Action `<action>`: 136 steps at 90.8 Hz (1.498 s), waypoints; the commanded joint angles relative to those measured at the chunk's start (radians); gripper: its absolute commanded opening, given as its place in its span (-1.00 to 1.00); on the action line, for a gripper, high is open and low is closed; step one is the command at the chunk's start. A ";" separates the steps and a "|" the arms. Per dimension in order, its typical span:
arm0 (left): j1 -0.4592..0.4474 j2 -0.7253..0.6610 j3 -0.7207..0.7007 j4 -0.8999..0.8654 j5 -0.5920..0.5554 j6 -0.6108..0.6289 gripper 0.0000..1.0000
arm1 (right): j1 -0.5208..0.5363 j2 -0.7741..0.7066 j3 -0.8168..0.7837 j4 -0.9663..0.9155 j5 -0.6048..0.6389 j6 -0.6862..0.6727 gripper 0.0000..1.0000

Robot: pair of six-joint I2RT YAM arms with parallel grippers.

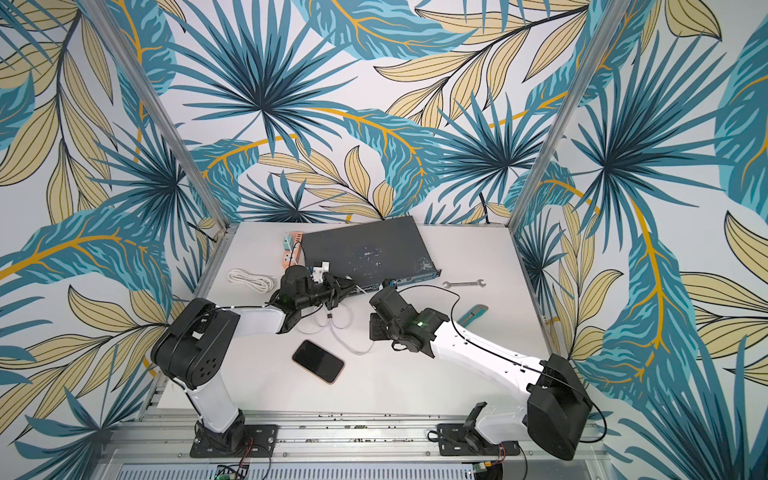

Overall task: Plug the charging cable into the phone
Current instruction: Pick up the charging cable from the center of the board.

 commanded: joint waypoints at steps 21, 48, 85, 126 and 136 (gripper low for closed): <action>0.005 -0.040 0.068 -0.141 0.053 0.138 -1.00 | -0.016 -0.023 0.000 0.056 -0.073 -0.056 0.36; -0.025 -0.228 0.127 -0.558 0.069 0.430 -1.00 | -0.121 0.106 0.192 0.046 -0.243 -0.228 0.45; -0.044 -0.292 0.123 -0.602 0.061 0.432 -1.00 | -0.127 0.254 0.335 0.022 -0.272 -0.327 0.26; -0.044 -0.292 0.151 -0.632 0.061 0.448 -1.00 | -0.141 0.314 0.363 -0.008 -0.282 -0.355 -0.14; -0.044 -0.294 0.151 -0.636 0.060 0.450 -1.00 | -0.141 0.307 0.351 -0.005 -0.263 -0.347 -0.76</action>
